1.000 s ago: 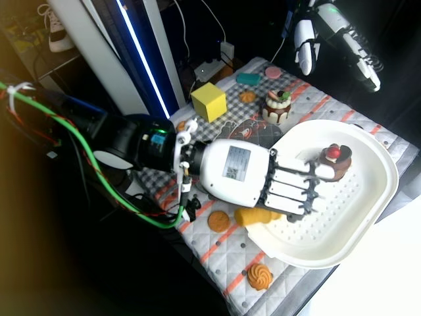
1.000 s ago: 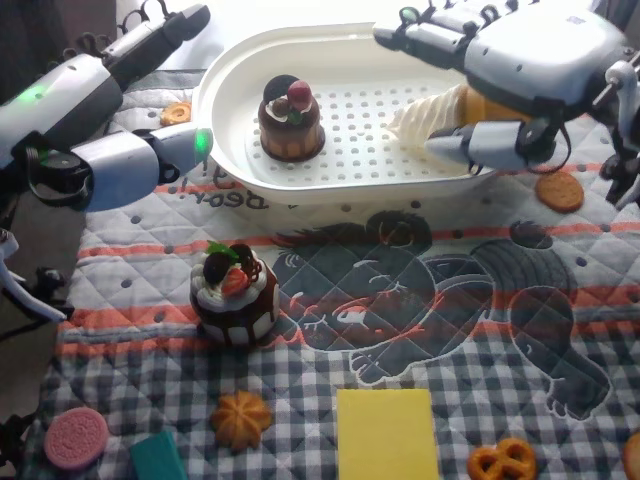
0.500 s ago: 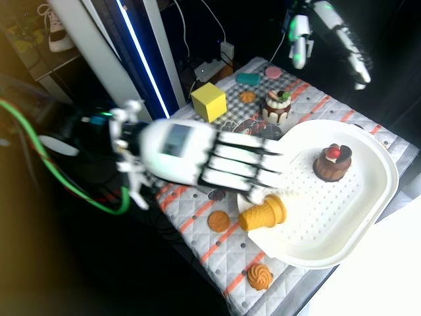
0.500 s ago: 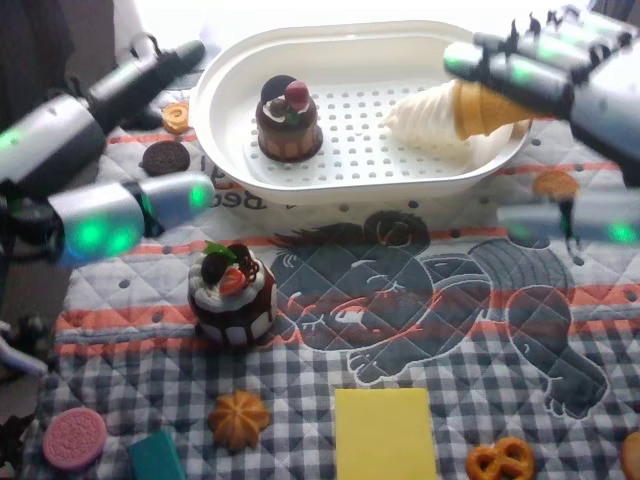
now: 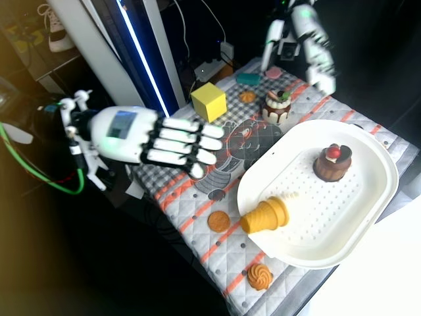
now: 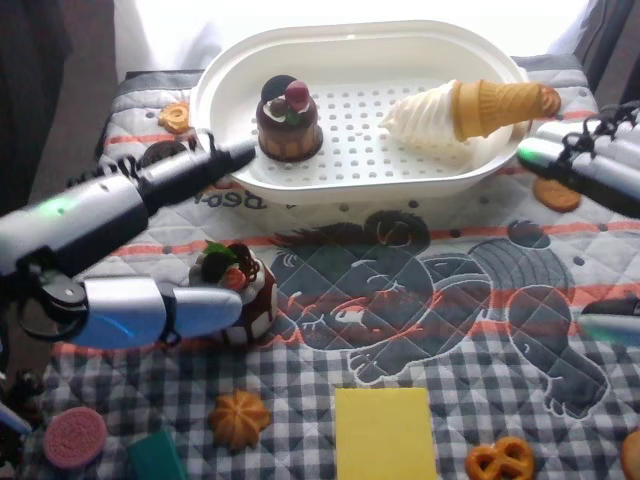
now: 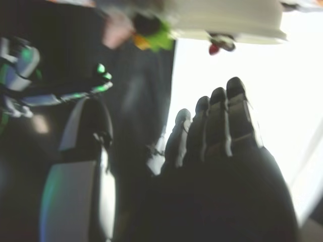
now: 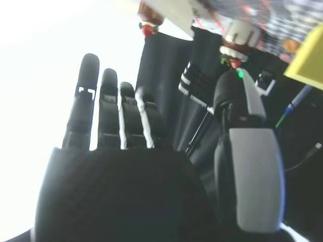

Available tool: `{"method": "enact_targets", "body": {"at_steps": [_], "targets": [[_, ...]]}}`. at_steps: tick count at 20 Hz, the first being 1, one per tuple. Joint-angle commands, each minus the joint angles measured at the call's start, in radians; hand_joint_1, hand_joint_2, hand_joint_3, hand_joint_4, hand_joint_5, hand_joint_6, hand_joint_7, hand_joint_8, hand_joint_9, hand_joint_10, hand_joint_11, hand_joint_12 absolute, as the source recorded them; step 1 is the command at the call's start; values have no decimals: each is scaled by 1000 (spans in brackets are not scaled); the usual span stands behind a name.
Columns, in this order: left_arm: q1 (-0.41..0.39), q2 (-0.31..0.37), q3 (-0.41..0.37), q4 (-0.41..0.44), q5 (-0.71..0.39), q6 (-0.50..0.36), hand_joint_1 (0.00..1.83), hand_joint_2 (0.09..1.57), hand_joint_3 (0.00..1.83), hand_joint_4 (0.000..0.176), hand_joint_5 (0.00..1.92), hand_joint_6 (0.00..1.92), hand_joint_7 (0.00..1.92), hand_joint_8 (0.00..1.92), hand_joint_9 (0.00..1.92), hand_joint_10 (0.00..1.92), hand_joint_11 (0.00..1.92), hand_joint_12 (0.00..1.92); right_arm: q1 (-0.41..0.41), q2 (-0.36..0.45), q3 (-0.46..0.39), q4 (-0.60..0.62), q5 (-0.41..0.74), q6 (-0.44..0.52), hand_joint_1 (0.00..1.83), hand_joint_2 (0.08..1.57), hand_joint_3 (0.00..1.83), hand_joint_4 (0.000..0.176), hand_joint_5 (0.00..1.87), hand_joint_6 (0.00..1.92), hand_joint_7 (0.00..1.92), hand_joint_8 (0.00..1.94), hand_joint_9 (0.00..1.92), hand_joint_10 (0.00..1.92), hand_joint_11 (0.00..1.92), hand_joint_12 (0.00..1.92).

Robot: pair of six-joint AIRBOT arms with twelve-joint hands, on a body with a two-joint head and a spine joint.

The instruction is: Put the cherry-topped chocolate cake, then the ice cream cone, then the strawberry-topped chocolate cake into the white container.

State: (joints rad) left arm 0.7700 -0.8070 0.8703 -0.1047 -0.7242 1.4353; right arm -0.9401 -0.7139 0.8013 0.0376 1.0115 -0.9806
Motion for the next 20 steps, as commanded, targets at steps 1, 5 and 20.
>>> {"method": "enact_targets", "body": {"at_steps": [1, 5, 20], "targets": [[-16, 2, 6, 11, -67, -6, 668, 1110, 2, 75, 0, 0, 45, 4, 32, 7, 0, 270, 1, 7, -1, 10, 136, 2, 573, 1141, 2, 0, 0, 0, 24, 4, 89, 205, 0, 882], [-44, -17, 28, 62, 58, -6, 747, 1047, 0, 64, 38, 9, 56, 13, 63, 19, 0, 577, -7, 9, -4, 10, 136, 5, 561, 1143, 2, 0, 0, 0, 2, 0, 79, 189, 0, 833], [-194, -69, 81, 92, 21, -6, 1215, 1228, 0, 0, 734, 1133, 827, 1530, 807, 1801, 799, 1921, -27, 5, -5, 27, 148, 12, 563, 1217, 3, 11, 0, 0, 48, 2, 51, 388, 0, 1160]]}}
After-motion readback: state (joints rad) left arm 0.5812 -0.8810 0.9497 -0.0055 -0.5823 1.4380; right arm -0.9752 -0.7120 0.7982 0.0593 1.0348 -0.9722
